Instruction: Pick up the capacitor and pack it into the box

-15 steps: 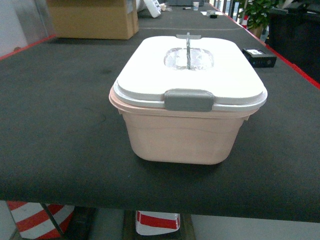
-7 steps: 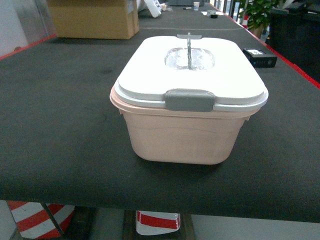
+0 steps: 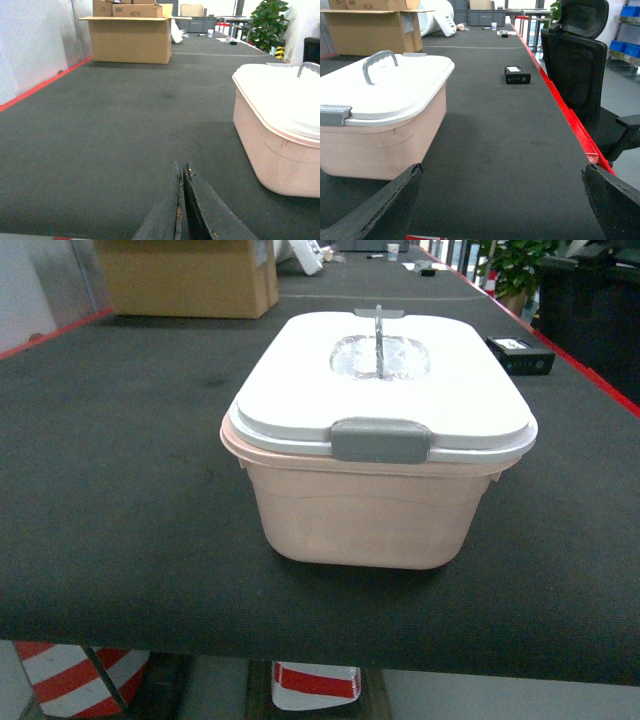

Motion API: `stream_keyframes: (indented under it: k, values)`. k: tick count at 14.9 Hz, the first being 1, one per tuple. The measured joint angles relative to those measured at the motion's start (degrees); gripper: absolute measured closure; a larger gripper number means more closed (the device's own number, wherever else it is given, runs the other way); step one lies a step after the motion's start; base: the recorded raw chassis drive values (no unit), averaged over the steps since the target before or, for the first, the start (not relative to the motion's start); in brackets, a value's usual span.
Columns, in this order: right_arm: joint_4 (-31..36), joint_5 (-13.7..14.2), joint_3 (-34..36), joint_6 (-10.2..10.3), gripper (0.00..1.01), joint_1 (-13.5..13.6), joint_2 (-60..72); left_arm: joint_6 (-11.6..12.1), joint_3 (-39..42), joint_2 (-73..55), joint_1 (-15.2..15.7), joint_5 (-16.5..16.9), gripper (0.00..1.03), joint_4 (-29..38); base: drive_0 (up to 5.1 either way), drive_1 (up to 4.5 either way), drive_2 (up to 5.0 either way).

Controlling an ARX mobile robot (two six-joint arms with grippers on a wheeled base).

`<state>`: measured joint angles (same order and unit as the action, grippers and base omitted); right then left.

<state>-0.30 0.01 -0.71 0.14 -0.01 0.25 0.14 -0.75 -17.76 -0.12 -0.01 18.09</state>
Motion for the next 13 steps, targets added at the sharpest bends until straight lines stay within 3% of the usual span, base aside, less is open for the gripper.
stream_keyframes:
  k: [8, 9, 10, 13]
  values:
    - [0.0, 0.0, 0.0, 0.0, 0.03, 0.0, 0.0, 0.0, 0.0, 7.2, 0.0, 0.0, 1.01, -7.6, 0.0, 0.00, 0.0]
    - [0.0, 0.0, 0.0, 0.0, 0.03, 0.0, 0.0, 0.0, 0.0, 8.9, 0.0, 0.0, 1.01, -9.9, 0.0, 0.00, 0.0]
    - [0.0, 0.0, 0.0, 0.0, 0.03, 0.0, 0.0, 0.0, 0.0, 14.3, 0.0, 0.2, 1.01, -17.9, 0.0, 0.00, 0.0]
    - [-0.1, 0.0, 0.0, 0.0, 0.03, 0.0, 0.0, 0.0, 0.0, 17.3, 0.0, 0.0, 1.01, -18.1, 0.0, 0.00, 0.0]
